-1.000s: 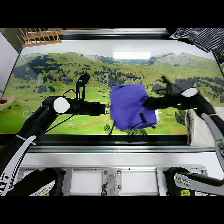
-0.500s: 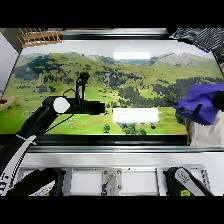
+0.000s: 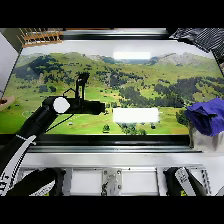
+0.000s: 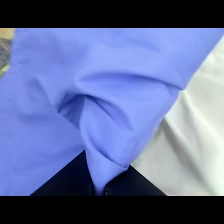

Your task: Fold the clothes and pants, and hang the long-sleeved shirts on hangers.

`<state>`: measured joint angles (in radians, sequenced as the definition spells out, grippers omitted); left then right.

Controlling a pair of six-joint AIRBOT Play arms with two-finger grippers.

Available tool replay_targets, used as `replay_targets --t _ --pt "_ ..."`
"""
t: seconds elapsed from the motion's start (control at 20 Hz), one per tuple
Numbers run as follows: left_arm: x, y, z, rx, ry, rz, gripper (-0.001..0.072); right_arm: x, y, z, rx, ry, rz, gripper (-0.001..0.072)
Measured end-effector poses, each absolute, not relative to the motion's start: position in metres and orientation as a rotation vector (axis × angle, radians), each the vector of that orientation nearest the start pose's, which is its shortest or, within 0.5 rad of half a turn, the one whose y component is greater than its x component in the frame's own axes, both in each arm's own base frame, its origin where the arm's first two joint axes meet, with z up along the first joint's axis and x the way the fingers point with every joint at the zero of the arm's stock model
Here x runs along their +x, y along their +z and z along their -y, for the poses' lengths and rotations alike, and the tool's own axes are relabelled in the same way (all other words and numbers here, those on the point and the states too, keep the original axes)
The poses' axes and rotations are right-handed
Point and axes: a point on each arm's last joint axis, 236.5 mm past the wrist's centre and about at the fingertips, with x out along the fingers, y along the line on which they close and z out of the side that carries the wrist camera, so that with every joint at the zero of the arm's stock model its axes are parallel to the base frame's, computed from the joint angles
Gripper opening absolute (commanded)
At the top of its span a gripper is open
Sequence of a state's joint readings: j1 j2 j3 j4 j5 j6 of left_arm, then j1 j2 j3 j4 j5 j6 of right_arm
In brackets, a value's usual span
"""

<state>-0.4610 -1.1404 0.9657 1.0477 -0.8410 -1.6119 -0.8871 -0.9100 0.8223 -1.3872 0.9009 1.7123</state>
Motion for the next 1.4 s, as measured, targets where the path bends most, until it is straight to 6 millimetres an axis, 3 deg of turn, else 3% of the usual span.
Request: replay_targets --t 0.25,0.35,0.4,0.45,0.5,0.65,0.75,0.9,1.05,1.15,1.25,1.3,1.4 --pt "0.322 0.041 0.258 -0.313 -0.567 -1.113 0.0012 0.209 0.001 0.228 0.755 -0.861 -0.905 0.0031" --pt "0.322 0.041 0.257 -0.312 -0.567 -1.113 0.0012 0.196 -0.008 0.224 0.743 -0.879 -0.962 0.0386" --pt "0.322 0.041 0.257 -0.311 -0.566 -1.113 0.0012 0.190 -0.012 0.222 0.738 -0.887 -0.989 0.0520" --pt "0.322 0.041 0.257 -0.309 -0.565 -1.112 0.0012 0.185 -0.014 0.220 0.732 -0.893 -1.010 0.0609" --pt "0.322 0.041 0.257 -0.310 -0.566 -1.112 0.0012 0.180 -0.017 0.219 0.728 -0.901 -1.035 0.0618" --pt "0.322 0.041 0.257 -0.309 -0.565 -1.112 0.0012 0.164 -0.015 0.219 0.667 -0.912 -1.102 0.0617" --pt "0.322 0.041 0.257 -0.309 -0.565 -1.113 0.0012 0.164 0.000 0.225 0.578 -0.892 -1.092 0.0618" --pt "0.322 0.041 0.257 -0.309 -0.565 -1.113 0.0012 0.194 0.038 0.219 0.446 -0.764 -0.964 0.0618" --pt "0.322 0.041 0.257 -0.309 -0.565 -1.113 0.0012 0.252 0.074 0.167 0.392 -0.475 -0.810 0.0617" --pt "0.322 0.041 0.257 -0.309 -0.565 -1.112 0.0012 0.288 0.094 0.112 0.382 -0.243 -0.734 0.0618" --pt "0.322 0.041 0.257 -0.309 -0.565 -1.112 0.0012 0.311 0.108 0.055 0.375 -0.032 -0.691 0.0612" --pt "0.322 0.041 0.257 -0.309 -0.565 -1.112 0.0012 0.317 0.112 0.031 0.368 0.051 -0.686 0.0518" --pt "0.322 0.041 0.257 -0.309 -0.565 -1.112 0.0012 0.323 0.115 -0.011 0.355 0.191 -0.688 0.0096"
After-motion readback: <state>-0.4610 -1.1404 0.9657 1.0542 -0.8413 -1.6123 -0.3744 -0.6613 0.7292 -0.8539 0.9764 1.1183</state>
